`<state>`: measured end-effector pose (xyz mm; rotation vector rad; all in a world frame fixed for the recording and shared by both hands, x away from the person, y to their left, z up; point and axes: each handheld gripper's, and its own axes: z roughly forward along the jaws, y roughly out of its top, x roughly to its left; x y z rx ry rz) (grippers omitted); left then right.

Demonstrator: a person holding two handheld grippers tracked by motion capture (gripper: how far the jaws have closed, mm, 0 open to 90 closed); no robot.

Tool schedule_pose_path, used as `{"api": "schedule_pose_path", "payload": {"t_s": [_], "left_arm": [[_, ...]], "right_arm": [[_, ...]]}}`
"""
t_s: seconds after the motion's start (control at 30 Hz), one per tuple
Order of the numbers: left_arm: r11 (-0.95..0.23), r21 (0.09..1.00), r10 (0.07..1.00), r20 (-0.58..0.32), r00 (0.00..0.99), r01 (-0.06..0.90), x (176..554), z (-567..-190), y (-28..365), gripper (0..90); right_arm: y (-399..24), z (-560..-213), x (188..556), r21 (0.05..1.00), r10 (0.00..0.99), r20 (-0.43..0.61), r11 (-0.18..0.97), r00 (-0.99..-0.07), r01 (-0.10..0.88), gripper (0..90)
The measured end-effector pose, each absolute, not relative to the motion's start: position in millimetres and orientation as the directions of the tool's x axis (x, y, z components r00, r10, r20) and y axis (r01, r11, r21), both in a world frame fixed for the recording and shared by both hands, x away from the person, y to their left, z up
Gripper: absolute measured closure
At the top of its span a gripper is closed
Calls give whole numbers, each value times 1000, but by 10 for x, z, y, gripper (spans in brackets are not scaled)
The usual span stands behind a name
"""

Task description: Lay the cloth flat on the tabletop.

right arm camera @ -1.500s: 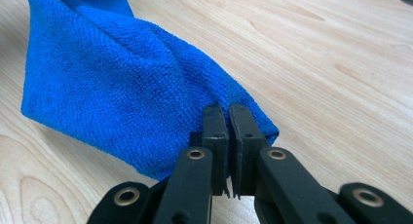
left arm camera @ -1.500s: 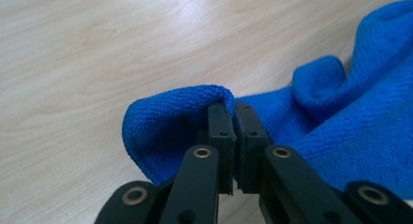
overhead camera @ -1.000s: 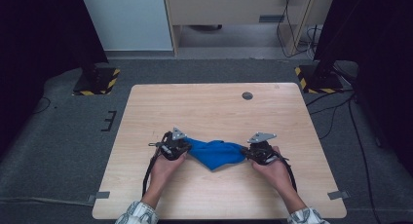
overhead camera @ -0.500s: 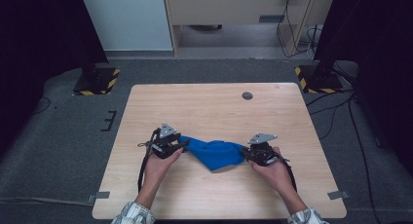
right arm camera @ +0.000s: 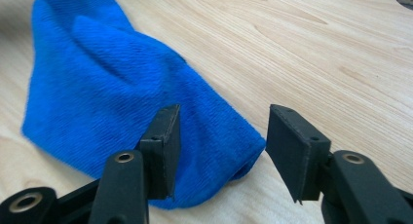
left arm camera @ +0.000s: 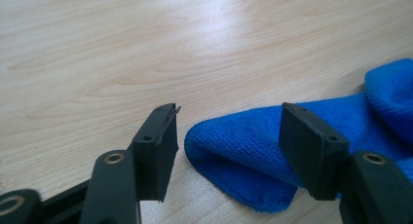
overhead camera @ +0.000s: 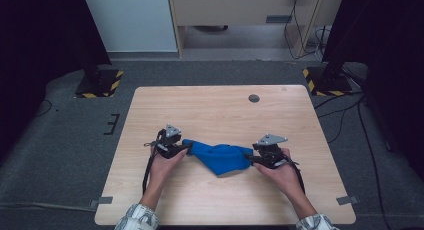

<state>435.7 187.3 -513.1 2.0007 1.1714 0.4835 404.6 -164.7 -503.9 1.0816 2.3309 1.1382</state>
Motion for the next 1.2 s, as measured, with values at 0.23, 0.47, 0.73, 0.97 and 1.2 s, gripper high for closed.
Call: {"api": "schedule_pose_path", "payload": {"t_s": [0.23, 0.47, 0.73, 0.97, 1.2], "left_arm": [[-349, 723, 850, -24, 526, 597, 4372, -5245, 1796, 401], [-357, 721, 832, -43, 553, 594, 4350, -5284, 1767, 596], [-363, 729, 815, -54, 577, 581, 4335, -5240, 1717, 822], [-300, 792, 825, -65, 562, 532, 4266, -4994, 1734, 825], [-259, 847, 836, -44, 546, 465, 4201, -4716, 1806, 826]], "right_arm": [[-1567, -5151, 4098, 744, 731, 86, 405, -677, 531, 457], [-1540, -5213, 4086, 721, 705, 92, 440, -703, 535, 797], [-1568, -5143, 4091, 743, 715, 79, 422, -694, 519, 875], [-1660, -4999, 4117, 781, 743, 55, 385, -667, 492, 877], [-1714, -4784, 4172, 817, 754, 15, 369, -656, 443, 877]]}}
